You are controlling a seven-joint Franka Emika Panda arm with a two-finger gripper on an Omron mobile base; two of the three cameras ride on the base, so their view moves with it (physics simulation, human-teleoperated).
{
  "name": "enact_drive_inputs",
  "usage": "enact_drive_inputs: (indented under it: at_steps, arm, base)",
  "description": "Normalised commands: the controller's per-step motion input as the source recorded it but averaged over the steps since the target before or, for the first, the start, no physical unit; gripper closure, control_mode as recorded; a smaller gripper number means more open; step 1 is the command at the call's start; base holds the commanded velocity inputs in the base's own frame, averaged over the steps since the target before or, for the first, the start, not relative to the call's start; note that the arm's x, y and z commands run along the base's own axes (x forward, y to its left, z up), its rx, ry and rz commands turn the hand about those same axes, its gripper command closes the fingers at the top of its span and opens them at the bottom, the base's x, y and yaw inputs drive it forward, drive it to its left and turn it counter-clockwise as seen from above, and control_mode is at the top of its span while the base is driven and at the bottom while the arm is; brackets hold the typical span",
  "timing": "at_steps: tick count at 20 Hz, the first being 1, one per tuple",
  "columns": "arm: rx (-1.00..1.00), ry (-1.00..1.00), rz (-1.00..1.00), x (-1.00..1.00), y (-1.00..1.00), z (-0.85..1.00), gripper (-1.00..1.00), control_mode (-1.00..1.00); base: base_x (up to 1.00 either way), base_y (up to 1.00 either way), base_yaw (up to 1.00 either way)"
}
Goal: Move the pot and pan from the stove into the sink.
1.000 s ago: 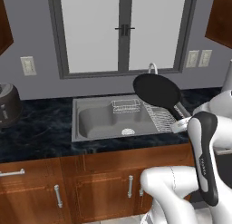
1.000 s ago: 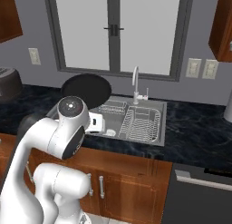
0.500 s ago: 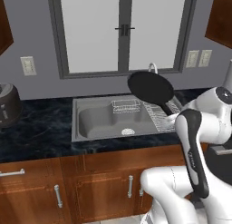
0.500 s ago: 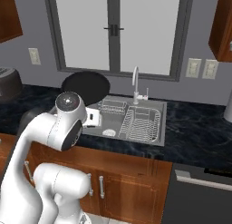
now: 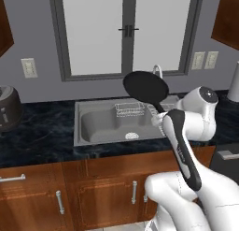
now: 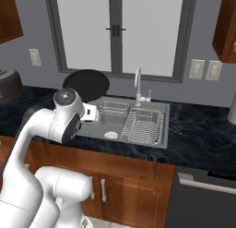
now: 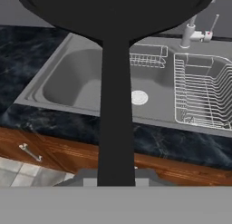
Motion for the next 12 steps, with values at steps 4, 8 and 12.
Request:
enact_drive_inputs:
  at_steps: [4,8,12]
  arm:
    - [0.00,0.01,0.00,0.04,0.01,-0.02,1.00,-1.00]
    - [-0.04,0.17,0.04,0.13,0.02,-0.20,1.00,-1.00]
    - [-0.04,0.22,0.06,0.13,0.00,-0.19,1.00,-1.00]
  base:
    - [0.00,0.00,0.00]
    - [0.00,0.00,0.00]
    - [0.00,0.00,0.00]
